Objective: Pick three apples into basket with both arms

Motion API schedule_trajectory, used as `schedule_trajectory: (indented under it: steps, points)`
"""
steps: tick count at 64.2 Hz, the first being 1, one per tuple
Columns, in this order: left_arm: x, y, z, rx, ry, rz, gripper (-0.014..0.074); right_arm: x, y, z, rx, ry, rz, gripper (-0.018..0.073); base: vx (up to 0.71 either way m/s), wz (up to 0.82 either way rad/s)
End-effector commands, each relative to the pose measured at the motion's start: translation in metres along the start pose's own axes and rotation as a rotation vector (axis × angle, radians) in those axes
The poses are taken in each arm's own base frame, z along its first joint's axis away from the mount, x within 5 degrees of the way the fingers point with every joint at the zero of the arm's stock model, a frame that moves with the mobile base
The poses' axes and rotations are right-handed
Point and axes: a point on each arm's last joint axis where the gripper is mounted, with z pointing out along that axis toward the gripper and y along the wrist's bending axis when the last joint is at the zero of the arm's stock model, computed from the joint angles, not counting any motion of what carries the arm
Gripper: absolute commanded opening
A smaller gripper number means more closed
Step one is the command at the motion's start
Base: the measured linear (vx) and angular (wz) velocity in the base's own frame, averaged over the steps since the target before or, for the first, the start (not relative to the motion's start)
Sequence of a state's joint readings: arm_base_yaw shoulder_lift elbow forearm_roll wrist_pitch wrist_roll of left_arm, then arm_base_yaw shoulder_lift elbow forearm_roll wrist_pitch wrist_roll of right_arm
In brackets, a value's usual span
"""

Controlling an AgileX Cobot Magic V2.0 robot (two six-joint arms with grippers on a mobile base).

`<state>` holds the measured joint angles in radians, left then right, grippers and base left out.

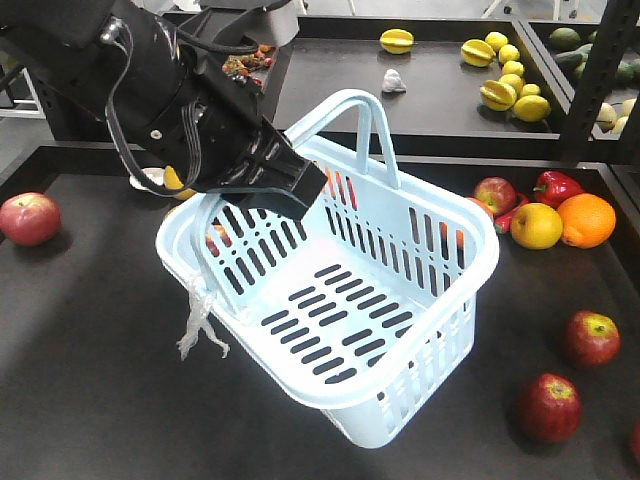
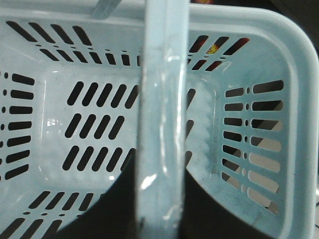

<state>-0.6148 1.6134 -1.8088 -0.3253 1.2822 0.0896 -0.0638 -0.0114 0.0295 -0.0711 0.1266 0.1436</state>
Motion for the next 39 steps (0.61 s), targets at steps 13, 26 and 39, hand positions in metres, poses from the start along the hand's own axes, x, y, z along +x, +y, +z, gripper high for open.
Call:
schedule_trajectory:
  steps: [13,26,39]
  points:
    - [-0.0024,-0.0115,-0.0236,0.035,-0.092,0.005,-0.0007,-0.0041,0.0004,-0.0003,-0.004,-0.074,-0.012,-0.0003,0.02,-0.05]
    - [-0.0024,-0.0115,-0.0236,0.035,-0.092,0.005,-0.0007,-0.0041,0.0004,-0.0003,-0.004,-0.074,-0.012,-0.0003,0.0,-0.02]
    - [-0.0024,-0.0115,-0.0236,0.035,-0.092,0.005,-0.0007,-0.0041,0.0004,-0.0003,-0.004,-0.074,-0.012,-0.0003,0.0,-0.01]
